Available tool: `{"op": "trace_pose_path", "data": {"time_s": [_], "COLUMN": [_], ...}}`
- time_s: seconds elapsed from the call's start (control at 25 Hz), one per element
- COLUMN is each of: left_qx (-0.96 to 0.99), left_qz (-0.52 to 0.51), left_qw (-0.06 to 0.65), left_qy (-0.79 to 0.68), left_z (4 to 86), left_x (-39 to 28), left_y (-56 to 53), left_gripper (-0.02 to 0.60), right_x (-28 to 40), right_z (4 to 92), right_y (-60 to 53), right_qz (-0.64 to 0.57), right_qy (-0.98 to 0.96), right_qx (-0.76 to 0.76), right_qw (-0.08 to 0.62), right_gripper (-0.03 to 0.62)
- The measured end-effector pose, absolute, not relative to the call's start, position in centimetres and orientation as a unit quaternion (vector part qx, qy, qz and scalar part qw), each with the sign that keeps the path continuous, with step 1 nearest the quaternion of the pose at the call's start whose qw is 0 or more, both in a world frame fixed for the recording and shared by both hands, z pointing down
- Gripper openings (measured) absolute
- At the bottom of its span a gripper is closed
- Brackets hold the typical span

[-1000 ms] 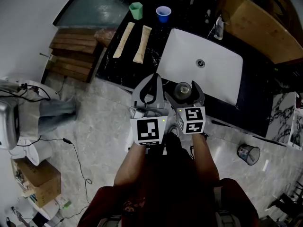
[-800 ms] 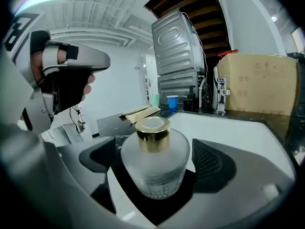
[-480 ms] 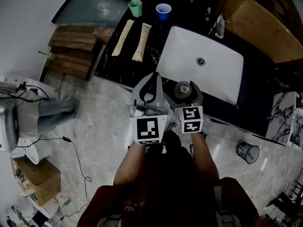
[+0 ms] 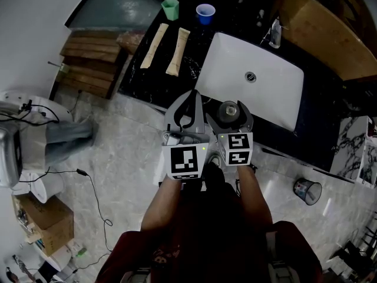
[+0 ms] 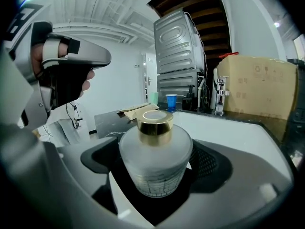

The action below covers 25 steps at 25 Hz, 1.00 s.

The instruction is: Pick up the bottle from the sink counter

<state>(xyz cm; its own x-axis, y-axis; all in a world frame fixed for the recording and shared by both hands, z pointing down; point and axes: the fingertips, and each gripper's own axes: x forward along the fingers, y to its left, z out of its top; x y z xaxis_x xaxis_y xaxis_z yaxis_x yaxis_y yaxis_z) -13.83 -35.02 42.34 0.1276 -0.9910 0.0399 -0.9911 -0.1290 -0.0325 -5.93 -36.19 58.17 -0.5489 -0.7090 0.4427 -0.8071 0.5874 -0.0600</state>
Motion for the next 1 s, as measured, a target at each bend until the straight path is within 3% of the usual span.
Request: {"op": "trace_pose_path", "data": {"time_s": [0.52,1.0], "left_qx": [0.750,0.752], "left_qz": [0.029,0.036], "left_qw": [0.007,0.010], "left_qy": [-0.661,-0.658], "left_z": [42.58,42.69], "left_x": [-13.96,-13.82], "left_y": [-34.90,-34.80], "left_gripper": [0.003,0.003], "right_x": [-5.37,-5.33], "right_z": [57.63,57.62], "right_y": [-36.47,-36.52], "right_qz": [0.108,0.100], "right_qy": [-0.861,-0.861], "right_qx": [0.457,0.459], "right_qw": [0.196,0.195], "right_gripper": [0.342,0.336]}}
